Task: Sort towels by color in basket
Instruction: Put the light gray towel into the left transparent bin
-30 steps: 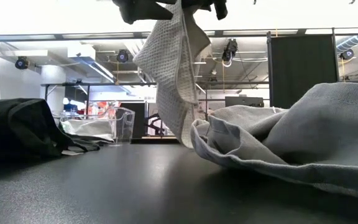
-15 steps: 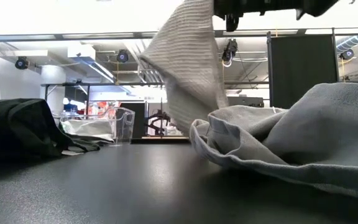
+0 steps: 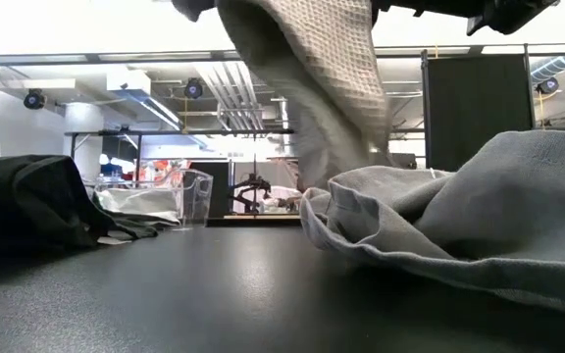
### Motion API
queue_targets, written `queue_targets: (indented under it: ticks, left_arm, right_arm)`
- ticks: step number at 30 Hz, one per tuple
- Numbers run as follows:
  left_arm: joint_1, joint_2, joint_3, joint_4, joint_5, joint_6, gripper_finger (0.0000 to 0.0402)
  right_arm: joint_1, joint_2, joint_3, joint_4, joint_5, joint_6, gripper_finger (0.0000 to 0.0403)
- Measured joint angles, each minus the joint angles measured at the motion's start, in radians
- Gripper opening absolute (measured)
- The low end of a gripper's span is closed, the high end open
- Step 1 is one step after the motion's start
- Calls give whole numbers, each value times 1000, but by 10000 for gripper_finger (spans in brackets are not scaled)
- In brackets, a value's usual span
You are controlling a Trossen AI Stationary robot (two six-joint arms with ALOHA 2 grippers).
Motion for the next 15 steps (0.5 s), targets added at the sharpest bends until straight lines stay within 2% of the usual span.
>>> queue_targets:
  ticks: [6,11,15]
  left_arm:
    - [25,84,-5,90,-1,-33,270]
    - [23,86,8,101,27,-34,270]
    - [25,66,11,84,26,-116,270]
  right_arm:
    - [0,0,0,-4,2,10,8]
    - [0,0,0,-24,10,21,8]
    - [0,0,0,-43,43,22,8]
